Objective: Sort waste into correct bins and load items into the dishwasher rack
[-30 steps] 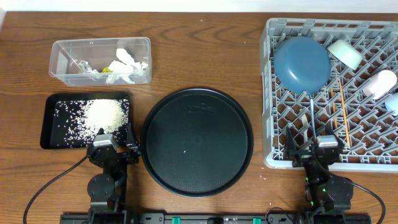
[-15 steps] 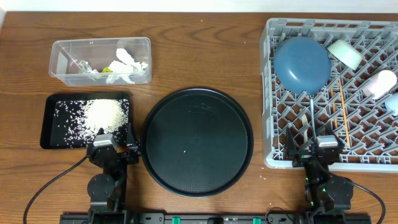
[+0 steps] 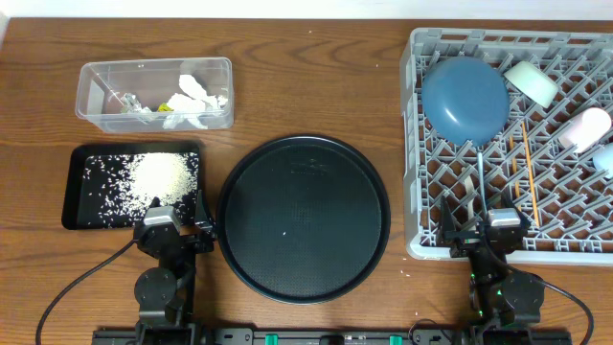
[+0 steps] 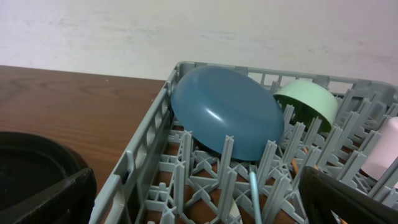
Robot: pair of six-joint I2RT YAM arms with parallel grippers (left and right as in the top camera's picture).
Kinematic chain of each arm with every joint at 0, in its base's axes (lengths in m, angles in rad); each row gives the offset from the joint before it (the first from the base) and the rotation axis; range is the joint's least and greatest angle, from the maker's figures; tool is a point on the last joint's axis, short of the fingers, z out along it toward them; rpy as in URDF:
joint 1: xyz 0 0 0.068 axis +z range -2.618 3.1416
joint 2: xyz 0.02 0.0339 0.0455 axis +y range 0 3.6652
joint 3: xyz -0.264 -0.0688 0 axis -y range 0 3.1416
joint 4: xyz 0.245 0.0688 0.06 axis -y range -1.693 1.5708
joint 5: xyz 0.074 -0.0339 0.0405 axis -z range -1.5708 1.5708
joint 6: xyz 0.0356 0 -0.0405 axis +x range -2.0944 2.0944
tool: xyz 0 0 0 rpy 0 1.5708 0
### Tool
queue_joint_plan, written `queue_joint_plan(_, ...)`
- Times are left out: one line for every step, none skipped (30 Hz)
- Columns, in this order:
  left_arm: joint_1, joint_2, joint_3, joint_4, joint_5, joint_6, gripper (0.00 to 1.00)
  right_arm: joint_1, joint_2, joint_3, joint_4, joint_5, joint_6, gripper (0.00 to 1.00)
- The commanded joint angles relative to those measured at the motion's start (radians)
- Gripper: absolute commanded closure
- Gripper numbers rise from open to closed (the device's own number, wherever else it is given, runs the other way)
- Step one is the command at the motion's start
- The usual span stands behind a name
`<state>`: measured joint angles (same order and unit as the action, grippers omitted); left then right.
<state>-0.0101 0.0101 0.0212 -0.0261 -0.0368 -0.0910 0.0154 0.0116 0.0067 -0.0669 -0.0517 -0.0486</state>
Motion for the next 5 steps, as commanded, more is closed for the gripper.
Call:
queue_joint_plan(0.003,-0.005,-0.017,-0.044,-0.019,0.016,0.18,0.011,-0.007,-0.001,-0.005,0.003,-0.012,0.01)
queue_joint_plan(0.003,-0.005,-0.017,-0.044,-0.019,0.016,0.18,0.011,-0.007,-0.001,-0.005,0.003,-0.012,0.01)
queue_joint_plan(0.003,-0.005,-0.017,-0.044,-0.019,0.016,0.18,0.011,-0.007,-0.001,-0.005,0.003,-0.012,0.01)
queue_joint_plan(0.003,-0.005,-0.017,-0.044,-0.019,0.016,0.18,0.011,-0.007,-0.001,-0.005,0.003,-0.012,0.01)
queue_joint_plan(0.003,-0.005,-0.017,-0.044,-0.019,0.016,0.18,0.011,-0.007,-0.001,-0.004,0.003,-0.012,0.01)
